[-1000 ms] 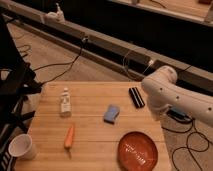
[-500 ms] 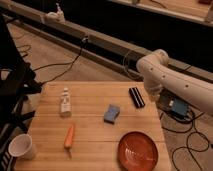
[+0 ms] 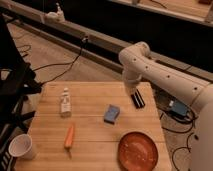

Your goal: Move the arm in a circular motion

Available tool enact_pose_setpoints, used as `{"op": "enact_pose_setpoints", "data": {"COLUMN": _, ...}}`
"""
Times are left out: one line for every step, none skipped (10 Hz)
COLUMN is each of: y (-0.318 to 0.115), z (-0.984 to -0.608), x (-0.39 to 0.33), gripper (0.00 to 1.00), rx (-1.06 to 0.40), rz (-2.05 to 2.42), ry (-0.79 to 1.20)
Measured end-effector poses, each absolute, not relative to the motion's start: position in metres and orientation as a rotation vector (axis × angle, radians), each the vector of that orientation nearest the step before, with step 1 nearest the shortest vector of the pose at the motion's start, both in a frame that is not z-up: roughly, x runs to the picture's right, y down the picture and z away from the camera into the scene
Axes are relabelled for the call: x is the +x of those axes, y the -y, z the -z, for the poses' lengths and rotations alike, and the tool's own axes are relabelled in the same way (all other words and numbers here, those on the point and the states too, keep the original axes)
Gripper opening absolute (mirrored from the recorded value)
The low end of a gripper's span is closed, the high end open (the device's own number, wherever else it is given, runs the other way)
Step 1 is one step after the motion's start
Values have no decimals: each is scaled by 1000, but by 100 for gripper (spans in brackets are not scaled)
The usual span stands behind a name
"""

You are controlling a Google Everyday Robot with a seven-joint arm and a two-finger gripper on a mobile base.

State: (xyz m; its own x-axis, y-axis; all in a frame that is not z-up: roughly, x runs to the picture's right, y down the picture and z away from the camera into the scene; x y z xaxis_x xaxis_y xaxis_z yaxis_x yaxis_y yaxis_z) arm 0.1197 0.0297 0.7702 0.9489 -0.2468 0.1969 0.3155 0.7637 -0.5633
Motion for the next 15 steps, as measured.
{"op": "enact_pose_setpoints", "data": {"y": -44, "z": -758, "x": 106, "gripper": 0, "rx": -640, "rz": 339, "ry": 158}}
{"op": "enact_pose_setpoints", "data": {"y": -66, "z": -743, "x": 97, "gripper": 0, "rx": -656, "rz": 369, "ry": 200}}
{"op": "enact_pose_setpoints", "data": {"y": -87, "z": -729, "x": 97, "gripper": 0, "rx": -675, "rz": 385, "ry": 225}}
{"op": "enact_pose_setpoints", "data": {"y": -108, "z": -714, "x": 103, "gripper": 0, "rx": -692, "rz": 390, "ry": 241}}
{"op": "enact_pose_setpoints", "data": {"y": -128, "z": -700, "x": 116, "gripper": 0, "rx": -704, "rz": 382, "ry": 243}}
{"op": "enact_pose_setpoints", "data": {"y": -136, "z": -692, "x": 132, "gripper": 0, "rx": -711, "rz": 362, "ry": 228}}
{"op": "enact_pose_setpoints", "data": {"y": -144, "z": -684, "x": 154, "gripper": 0, "rx": -717, "rz": 332, "ry": 202}}
{"op": "enact_pose_setpoints", "data": {"y": -148, "z": -678, "x": 186, "gripper": 0, "rx": -717, "rz": 282, "ry": 162}}
{"op": "enact_pose_setpoints", "data": {"y": -146, "z": -676, "x": 219, "gripper": 0, "rx": -713, "rz": 222, "ry": 108}}
{"op": "enact_pose_setpoints", "data": {"y": -139, "z": -679, "x": 246, "gripper": 0, "rx": -707, "rz": 176, "ry": 60}}
{"op": "enact_pose_setpoints", "data": {"y": -130, "z": -685, "x": 270, "gripper": 0, "rx": -702, "rz": 133, "ry": 13}}
{"op": "enact_pose_setpoints", "data": {"y": -112, "z": -698, "x": 289, "gripper": 0, "rx": -695, "rz": 95, "ry": -35}}
{"op": "enact_pose_setpoints", "data": {"y": -100, "z": -709, "x": 292, "gripper": 0, "rx": -694, "rz": 82, "ry": -55}}
{"op": "enact_pose_setpoints", "data": {"y": -83, "z": -724, "x": 291, "gripper": 0, "rx": -690, "rz": 74, "ry": -72}}
{"op": "enact_pose_setpoints", "data": {"y": -66, "z": -741, "x": 280, "gripper": 0, "rx": -686, "rz": 72, "ry": -68}}
